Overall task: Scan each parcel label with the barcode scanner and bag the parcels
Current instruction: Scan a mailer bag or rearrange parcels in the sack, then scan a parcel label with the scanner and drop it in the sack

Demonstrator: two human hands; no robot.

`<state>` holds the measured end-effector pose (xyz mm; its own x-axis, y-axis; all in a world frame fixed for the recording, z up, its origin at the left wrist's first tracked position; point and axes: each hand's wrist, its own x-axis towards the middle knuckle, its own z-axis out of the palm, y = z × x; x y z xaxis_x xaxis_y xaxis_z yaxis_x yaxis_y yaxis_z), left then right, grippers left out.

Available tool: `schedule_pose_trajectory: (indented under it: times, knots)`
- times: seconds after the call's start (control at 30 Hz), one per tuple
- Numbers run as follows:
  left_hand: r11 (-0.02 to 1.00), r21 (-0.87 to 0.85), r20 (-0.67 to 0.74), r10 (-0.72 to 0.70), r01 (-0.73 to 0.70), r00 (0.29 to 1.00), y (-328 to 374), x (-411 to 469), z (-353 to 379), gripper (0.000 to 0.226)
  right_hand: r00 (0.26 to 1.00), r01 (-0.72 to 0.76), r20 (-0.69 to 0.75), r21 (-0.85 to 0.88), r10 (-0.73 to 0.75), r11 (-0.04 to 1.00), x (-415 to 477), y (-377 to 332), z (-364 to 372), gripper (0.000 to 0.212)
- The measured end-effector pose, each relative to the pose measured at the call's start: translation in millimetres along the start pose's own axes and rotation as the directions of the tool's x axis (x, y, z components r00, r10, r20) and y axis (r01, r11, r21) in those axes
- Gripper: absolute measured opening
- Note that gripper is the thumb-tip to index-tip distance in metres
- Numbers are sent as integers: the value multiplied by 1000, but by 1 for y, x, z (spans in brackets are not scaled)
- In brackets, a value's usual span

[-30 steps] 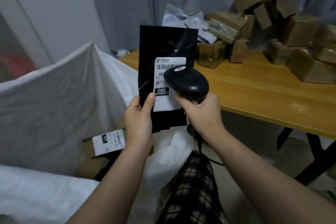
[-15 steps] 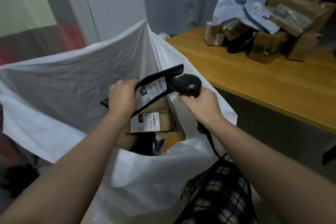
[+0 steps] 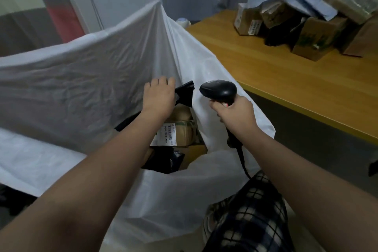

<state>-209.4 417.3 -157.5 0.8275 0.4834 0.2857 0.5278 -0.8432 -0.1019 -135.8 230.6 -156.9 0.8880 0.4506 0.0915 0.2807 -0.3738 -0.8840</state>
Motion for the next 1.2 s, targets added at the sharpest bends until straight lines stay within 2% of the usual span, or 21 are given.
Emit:
schedule_pose_trajectory:
  times: [0.27, 0.47, 0.67, 0.77, 0.93, 1.03, 1.13, 1.2]
  knots:
    - [972, -110, -194, 185, -209, 963, 93, 4, -66, 42, 985, 27, -171, 66, -15, 997, -18, -3, -78, 21]
    - [899, -165, -328, 338, -406, 882, 190, 4, -115, 41, 937, 29, -350, 58, -7, 998, -35, 4, -172, 20]
    - [829, -169, -369, 449, -533, 814, 258, 28, -143, 44, 881, -8, -471, 66, 38, 998, -22, 9, -245, 25]
    - [817, -237, -335, 439, -525, 834, 273, 58, -146, 44, 885, -24, -460, 97, 66, 995, -2, 6, -269, 26]
    - [777, -494, -195, 339, -391, 920, 291, 135, -140, 54, 915, -131, -312, 371, 256, 919, 55, 5, -324, 18]
    - [707, -649, -105, 282, -281, 954, 309, 191, -132, 61, 890, -164, -290, 516, 351, 841, 109, 8, -354, 29]
    - [715, -650, -104, 251, -257, 962, 331, 247, -131, 67, 913, -157, -199, 633, 355, 758, 167, 7, -378, 26]
    - [741, -642, -32, 231, -197, 973, 344, 280, -135, 78, 935, -152, -135, 682, 327, 715, 201, 8, -389, 23]
